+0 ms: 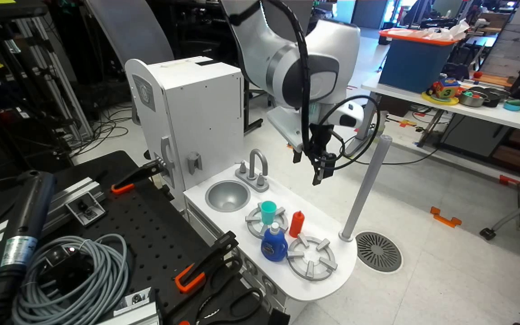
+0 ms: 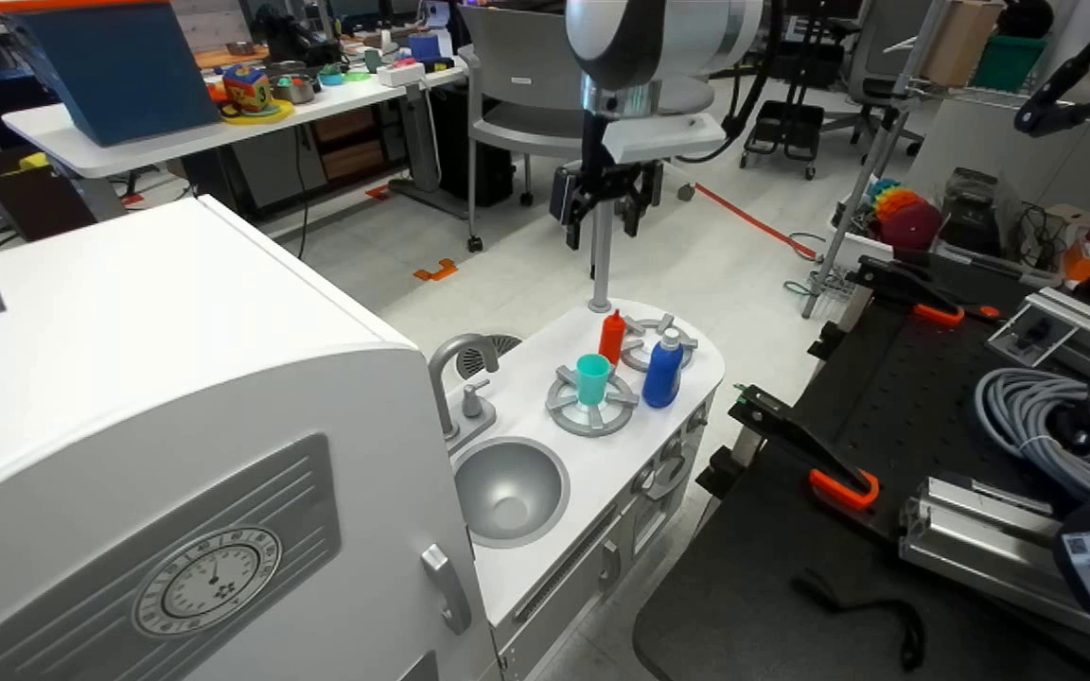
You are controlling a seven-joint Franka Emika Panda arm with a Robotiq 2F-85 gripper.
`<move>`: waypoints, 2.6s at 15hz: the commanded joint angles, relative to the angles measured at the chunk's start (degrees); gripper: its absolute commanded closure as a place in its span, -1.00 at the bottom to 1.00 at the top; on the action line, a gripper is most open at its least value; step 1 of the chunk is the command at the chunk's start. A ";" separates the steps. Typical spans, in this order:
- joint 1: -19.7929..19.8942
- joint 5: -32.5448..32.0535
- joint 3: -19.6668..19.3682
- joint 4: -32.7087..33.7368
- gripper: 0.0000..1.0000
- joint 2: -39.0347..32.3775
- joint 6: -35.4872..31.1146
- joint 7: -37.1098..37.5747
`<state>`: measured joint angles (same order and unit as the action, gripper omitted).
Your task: Put the orange bottle inside the cup
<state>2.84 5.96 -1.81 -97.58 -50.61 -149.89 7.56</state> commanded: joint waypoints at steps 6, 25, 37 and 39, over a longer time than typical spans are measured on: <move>-1.64 0.50 -2.12 20.05 -1.00 -19.66 3.39 7.64; -3.30 0.31 -4.18 28.53 0.73 -26.54 12.32 14.24; -6.03 1.48 0.16 7.07 0.73 -9.21 6.41 12.45; -5.60 1.55 1.03 2.69 0.73 -6.41 4.36 10.58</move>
<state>-3.50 6.04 -2.25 -86.03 -63.17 -142.15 21.42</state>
